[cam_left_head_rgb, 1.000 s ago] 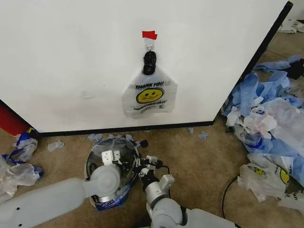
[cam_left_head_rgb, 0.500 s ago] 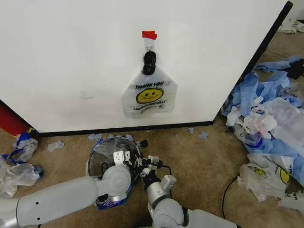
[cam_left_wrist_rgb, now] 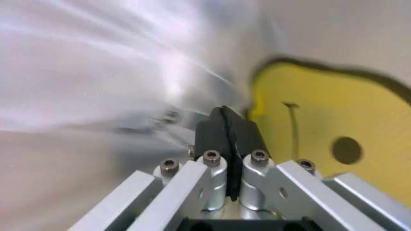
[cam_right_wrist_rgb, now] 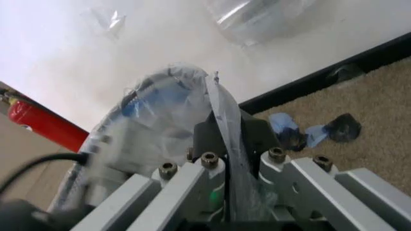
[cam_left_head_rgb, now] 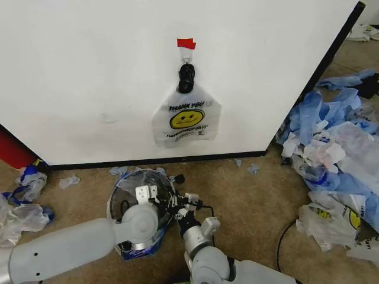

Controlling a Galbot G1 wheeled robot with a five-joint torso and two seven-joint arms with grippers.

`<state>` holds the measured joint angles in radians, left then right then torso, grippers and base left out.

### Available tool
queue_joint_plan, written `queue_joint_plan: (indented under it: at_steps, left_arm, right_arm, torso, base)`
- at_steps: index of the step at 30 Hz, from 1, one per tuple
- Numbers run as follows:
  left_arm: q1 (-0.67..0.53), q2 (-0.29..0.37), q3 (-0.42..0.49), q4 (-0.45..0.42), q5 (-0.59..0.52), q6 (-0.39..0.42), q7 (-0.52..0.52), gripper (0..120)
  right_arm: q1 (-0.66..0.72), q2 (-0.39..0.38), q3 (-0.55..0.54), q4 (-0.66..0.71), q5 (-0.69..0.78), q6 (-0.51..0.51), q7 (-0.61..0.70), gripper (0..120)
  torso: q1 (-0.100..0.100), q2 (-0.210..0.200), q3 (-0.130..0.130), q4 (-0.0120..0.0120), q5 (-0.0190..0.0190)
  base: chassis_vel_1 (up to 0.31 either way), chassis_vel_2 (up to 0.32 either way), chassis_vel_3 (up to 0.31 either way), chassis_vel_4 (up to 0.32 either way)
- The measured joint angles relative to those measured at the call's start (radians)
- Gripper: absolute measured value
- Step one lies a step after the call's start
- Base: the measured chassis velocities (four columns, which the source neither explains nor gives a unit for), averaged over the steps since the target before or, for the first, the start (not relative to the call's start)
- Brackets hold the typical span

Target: Pick up the garbage bag from the wall and place it over the trash bin.

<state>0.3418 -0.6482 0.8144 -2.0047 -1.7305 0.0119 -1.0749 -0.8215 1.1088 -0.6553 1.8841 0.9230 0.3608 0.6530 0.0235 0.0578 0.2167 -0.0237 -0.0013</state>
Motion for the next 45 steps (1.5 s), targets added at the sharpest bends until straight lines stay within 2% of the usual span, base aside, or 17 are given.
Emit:
queue_joint_plan:
  at_steps: [3,7,9,13,14,15,21,26,27,29,41,44,45]
  left_arm:
    - [-0.001,0.02,-0.005,-0.012,-0.002,0.0,-0.005,0]
    - [0.009,0.092,-0.035,-0.077,-0.007,0.001,-0.014,0]
    - [0.014,0.102,-0.042,-0.087,-0.008,0.001,-0.014,0]
    - [0.071,0.167,-0.121,-0.158,-0.015,0.005,-0.017,0]
    - [0.115,0.197,-0.178,-0.192,-0.018,0.008,-0.016,0]
    - [0.115,0.197,-0.178,-0.192,-0.018,0.008,-0.016,0]
    - [0.31,0.291,-0.39,-0.3,0.02,0.021,0.053,0]
    - [0.34,0.314,-0.434,-0.308,0.109,0.019,0.108,0]
    - [0.343,0.312,-0.448,-0.306,0.175,0.018,0.134,0]
    - [0.343,0.305,-0.453,-0.303,0.238,0.016,0.154,0]
    - [0.344,0.286,-0.444,-0.281,0.288,0.005,0.182,0]
    - [0.341,0.278,-0.433,-0.264,0.29,0.003,0.185,0]
    - [0.341,0.278,-0.433,-0.264,0.29,0.003,0.185,0]
  right_arm:
    - [0.001,0.001,0.002,-0.005,0.001,0.0,-0.002,1]
    - [0.003,0.016,0.011,-0.031,0.007,0.002,-0.008,1]
    - [0.003,0.018,0.012,-0.033,0.009,0.002,-0.009,1]
    - [0.001,0.033,0.023,-0.047,0.025,0.002,-0.011,1]
    - [0.002,0.041,0.025,-0.062,0.033,0.002,-0.011,1]
    - [0.002,0.041,0.025,-0.062,0.033,0.002,-0.011,1]
    - [-0.002,0.056,0.031,-0.106,0.059,0.0,-0.012,1]
    - [-0.01,0.057,0.037,-0.12,0.06,0.0,-0.017,1]
    - [-0.016,0.058,0.043,-0.127,0.06,0.002,-0.021,1]
    - [-0.021,0.058,0.047,-0.132,0.059,0.004,-0.025,1]
    - [-0.038,0.042,0.05,-0.124,0.044,0.009,-0.04,1]
    - [-0.045,0.031,0.049,-0.112,0.037,0.009,-0.05,13]
    - [-0.045,0.031,0.049,-0.112,0.037,0.009,-0.05,13]
  torso:
    - [0.0,0.0,0.0,0.0001,0.0]
    - [0.0,0.0,0.0,0.0002,0.0002]
    - [0.0,0.0,0.0,0.0001,0.0]
    - [0.0,0.0,0.0,0.0001,0.0001]
    - [0.0,0.0,0.0,0.0,0.0]
    - [0.0,0.0,0.0,0.0,0.0]
    - [0.0,0.0,0.0,0.0003,0.0]
    - [0.0,0.0,0.0,-0.0001,0.0003]
    - [0.0,0.0,0.0,-0.0001,0.0001]
    - [0.0,0.0,0.0,-0.0003,0.0002]
    - [0.0,0.0,0.0,0.0002,0.0001]
    - [0.0,0.0,0.0,0.0002,0.0002]
    - [0.0,0.0,0.0,0.0002,0.0002]
  base:
    - [0.0,0.0,0.0,0.0]
    - [0.0,0.0,0.0,0.0]
    - [0.0,0.0,0.0,0.0]
    - [0.0,0.0,0.0,0.0]
    - [0.0,0.0,0.0,0.0]
    - [0.0,0.0,0.0,0.0]
    - [0.0,0.0,0.0,0.0]
    - [0.0,0.0,0.0,0.0]
    - [0.0,0.0,0.0,0.0]
    - [0.0,0.0,0.0,0.0]
    - [0.0,0.0,0.0,0.0]
    - [0.0,0.0,0.0,0.0]
    - [0.0,0.0,0.0,0.0]
